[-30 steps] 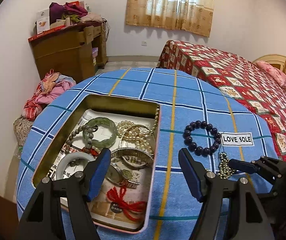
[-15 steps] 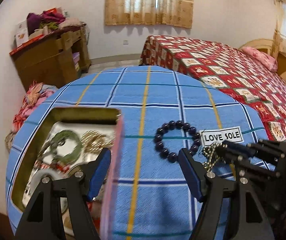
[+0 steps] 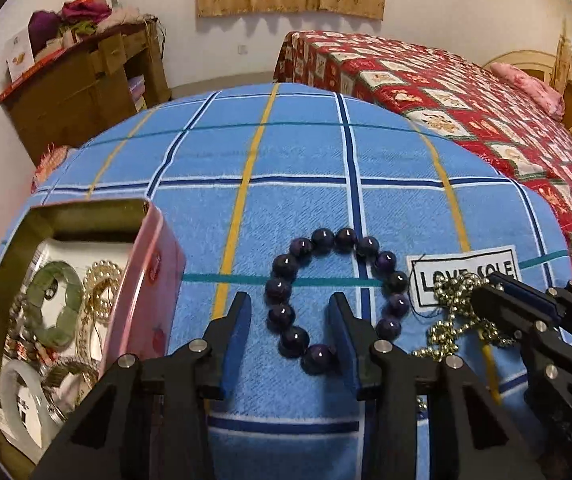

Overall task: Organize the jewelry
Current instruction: 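Grasp the gold bead chain with the right tool, then grasp the dark navy bead bracelet with the left tool while the right tool holds the chain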

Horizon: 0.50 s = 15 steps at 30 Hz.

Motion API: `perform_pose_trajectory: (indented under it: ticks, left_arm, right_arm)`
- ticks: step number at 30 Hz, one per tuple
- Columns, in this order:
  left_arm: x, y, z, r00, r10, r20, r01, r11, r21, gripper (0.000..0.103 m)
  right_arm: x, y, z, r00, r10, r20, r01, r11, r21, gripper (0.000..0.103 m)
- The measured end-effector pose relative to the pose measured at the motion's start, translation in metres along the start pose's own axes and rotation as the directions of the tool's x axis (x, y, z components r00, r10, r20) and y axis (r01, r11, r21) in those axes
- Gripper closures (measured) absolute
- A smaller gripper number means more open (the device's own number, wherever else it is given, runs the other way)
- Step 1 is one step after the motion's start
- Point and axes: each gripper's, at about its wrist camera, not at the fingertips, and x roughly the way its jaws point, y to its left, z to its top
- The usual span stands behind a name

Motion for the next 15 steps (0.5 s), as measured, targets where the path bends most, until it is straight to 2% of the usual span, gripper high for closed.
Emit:
perform_pose_trajectory:
  ticks: [5,7,10,11,15]
  left_arm:
    - [-0.006,0.001,-0.003,1.0,-0.018,0.024,0.018,1.0,-0.013,0.061]
    - [-0.011,0.007,-0.008,0.997,-0.067,0.043,0.068,0.997,-0.034,0.064]
    - [-0.013,0.017,-0.013,0.997,-0.053,0.059,0.057,0.996,-0.072,0.066]
    - [-0.013,0.022,-0.013,0.995,-0.072,0.065,0.078,0.993,-0.094,0.066]
    - [-0.013,0.02,-0.013,0.995,-0.085,0.061,0.089,0.993,-0.075,0.066]
  right_arm:
    - [0.001,0.002,-0.001,1.0,0.02,-0.008,-0.02,1.0,-0.003,0.091]
    - [0.001,0.001,-0.002,1.0,0.023,-0.008,-0.023,1.0,-0.001,0.091]
    - [0.001,0.0,-0.002,1.0,0.03,-0.009,-0.03,1.0,0.001,0.091]
    - [0.001,0.0,-0.002,0.999,0.031,-0.01,-0.031,1.0,0.001,0.091]
    - [0.001,0.001,-0.002,0.999,0.035,-0.01,-0.035,0.999,0.002,0.091]
